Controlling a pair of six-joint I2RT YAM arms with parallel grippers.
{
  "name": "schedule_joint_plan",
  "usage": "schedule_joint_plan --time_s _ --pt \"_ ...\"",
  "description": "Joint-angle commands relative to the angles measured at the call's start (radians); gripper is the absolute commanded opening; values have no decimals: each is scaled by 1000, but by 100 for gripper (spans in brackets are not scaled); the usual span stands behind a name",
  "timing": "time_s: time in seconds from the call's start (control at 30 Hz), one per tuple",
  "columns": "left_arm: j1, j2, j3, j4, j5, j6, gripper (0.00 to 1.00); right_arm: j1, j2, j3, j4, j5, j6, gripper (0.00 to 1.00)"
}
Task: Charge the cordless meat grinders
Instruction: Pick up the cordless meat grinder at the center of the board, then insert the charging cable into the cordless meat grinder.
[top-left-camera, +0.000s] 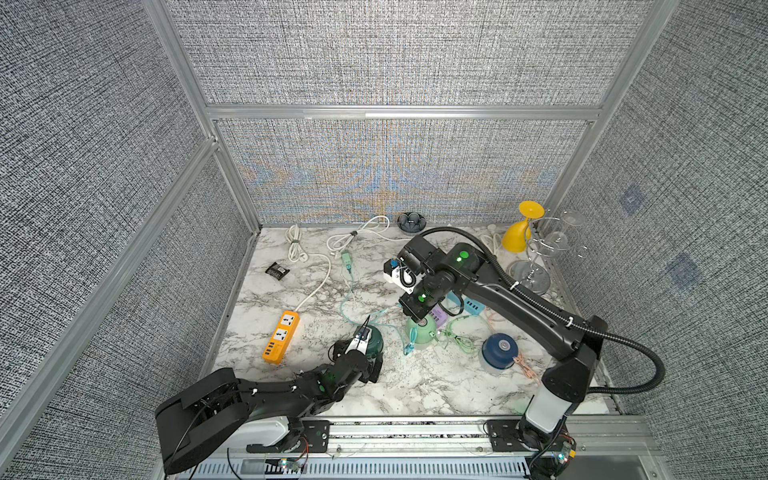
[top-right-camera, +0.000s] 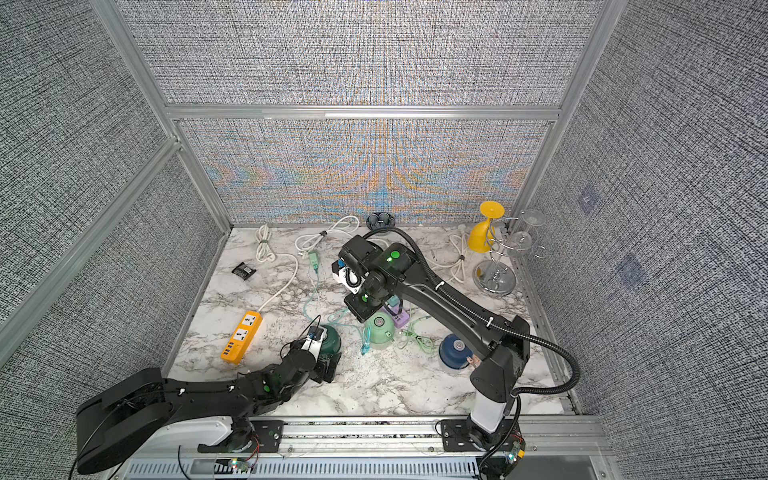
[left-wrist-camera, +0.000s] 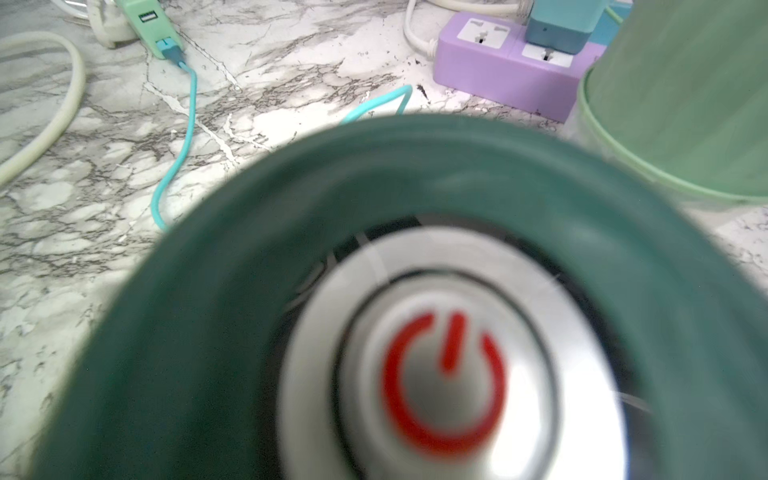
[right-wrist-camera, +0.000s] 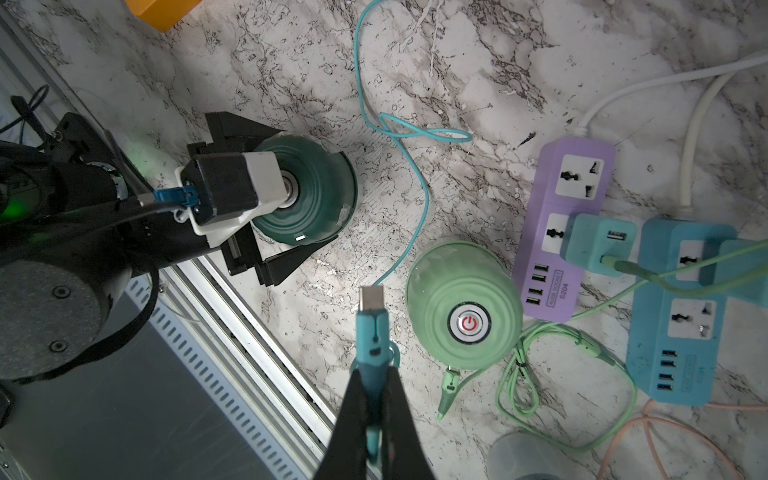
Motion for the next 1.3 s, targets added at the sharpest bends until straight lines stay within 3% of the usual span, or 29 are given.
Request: schedule_joint_plan --time_s 0.0,0.43,0.77,1.0,1.27 --pt "-2 15 14 29 -14 12 94 -1 -1 1 0 -13 -1 0" --pt "-1 113 58 37 37 15 76 -2 -12 -21 2 -15 -8 0" --pt "-1 -98 80 -96 70 69 62 22 4 -38 -27 -38 2 0" --pt "0 -276 112 -238 92 111 59 76 23 -16 -55 -65 27 0" --pt "-1 -340 155 -322 96 160 59 118 51 19 -89 -56 36 0"
